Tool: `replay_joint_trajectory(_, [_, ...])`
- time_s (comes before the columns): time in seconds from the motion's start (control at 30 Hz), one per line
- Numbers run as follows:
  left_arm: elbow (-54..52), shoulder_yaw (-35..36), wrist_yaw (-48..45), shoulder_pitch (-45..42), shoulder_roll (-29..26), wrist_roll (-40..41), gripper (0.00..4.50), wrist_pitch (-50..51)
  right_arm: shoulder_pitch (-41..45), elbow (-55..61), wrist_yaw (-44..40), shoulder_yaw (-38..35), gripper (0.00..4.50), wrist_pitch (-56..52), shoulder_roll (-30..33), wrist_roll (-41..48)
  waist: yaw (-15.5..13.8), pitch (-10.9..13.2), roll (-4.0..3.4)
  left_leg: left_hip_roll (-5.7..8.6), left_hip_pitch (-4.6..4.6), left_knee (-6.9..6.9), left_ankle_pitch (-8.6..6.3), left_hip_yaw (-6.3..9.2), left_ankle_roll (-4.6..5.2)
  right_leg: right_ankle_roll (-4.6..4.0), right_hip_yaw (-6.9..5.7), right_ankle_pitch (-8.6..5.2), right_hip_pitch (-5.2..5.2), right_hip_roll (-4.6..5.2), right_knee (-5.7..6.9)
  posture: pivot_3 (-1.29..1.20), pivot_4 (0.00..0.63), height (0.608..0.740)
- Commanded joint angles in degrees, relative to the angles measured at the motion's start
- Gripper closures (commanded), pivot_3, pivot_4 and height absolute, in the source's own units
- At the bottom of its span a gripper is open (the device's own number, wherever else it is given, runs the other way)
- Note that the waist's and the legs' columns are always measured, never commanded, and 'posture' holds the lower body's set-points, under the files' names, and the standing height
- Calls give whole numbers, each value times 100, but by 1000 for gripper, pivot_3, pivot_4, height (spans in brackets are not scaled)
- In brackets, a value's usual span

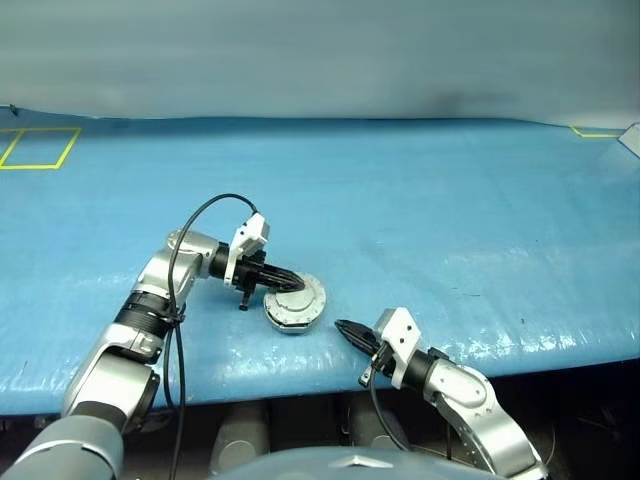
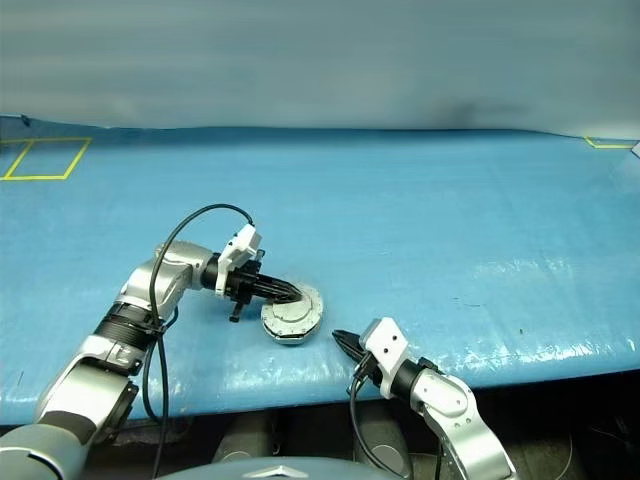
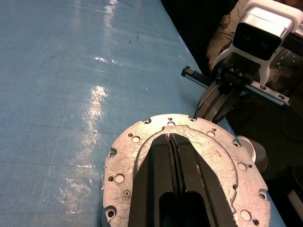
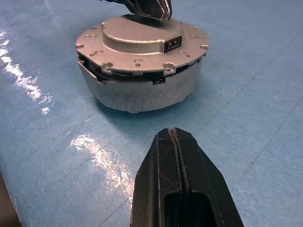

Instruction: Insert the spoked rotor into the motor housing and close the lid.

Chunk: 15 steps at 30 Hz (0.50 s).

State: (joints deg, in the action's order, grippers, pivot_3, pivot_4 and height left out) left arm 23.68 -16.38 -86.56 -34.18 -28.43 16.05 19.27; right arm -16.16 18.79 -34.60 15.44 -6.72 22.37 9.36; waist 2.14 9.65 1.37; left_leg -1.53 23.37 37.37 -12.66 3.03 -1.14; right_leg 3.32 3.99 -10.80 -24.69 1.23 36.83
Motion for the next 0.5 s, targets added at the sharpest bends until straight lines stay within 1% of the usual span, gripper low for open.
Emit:
replay_joint_trajectory(0.03, [-277, -186, -193, 129, -197, -212, 4477, -189, -7, 165, 28, -29, 4500, 12, -16, 21, 0, 0, 0, 0, -1, 0, 0, 0, 0, 0, 0, 0, 0, 0, 1, 0, 150, 740])
replay_joint_trajectory(0.17, [-358, -316, -211, 287, -368, -435, 4477, -510, 13, 170, 52, -69, 4500, -29, -32, 51, -3, -2, -3, -1, -13, 0, 0, 0, 0, 0, 0, 0, 10, 0, 1, 0, 150, 740])
replay_joint_trajectory(0.27, [-581, -241, -103, 421, -415, -384, 4477, -473, 3, 271, 210, -211, 4500, -113, -73, 83, -4, -6, -5, -1, -23, 0, -1, -2, 0, 0, 1, 0, 20, 2, 1, 0, 150, 740])
replay_joint_trajectory(0.4, [-1188, 103, 200, 710, -413, -103, 4477, -352, 6, 758, 493, -559, 4500, -961, -41, 350, -5, -8, -9, -1, -24, 0, 0, -4, 0, 0, 3, 0, 19, 4, 1, 0, 150, 740])
replay_joint_trajectory(0.5, [-1721, 503, 689, 950, -271, 193, 4477, -190, 36, 1114, 560, -843, 4500, -1659, 56, 685, -12, -7, -8, -2, -21, -1, -1, -4, 0, 0, 3, 0, 17, 4, 1, 0, 150, 740])
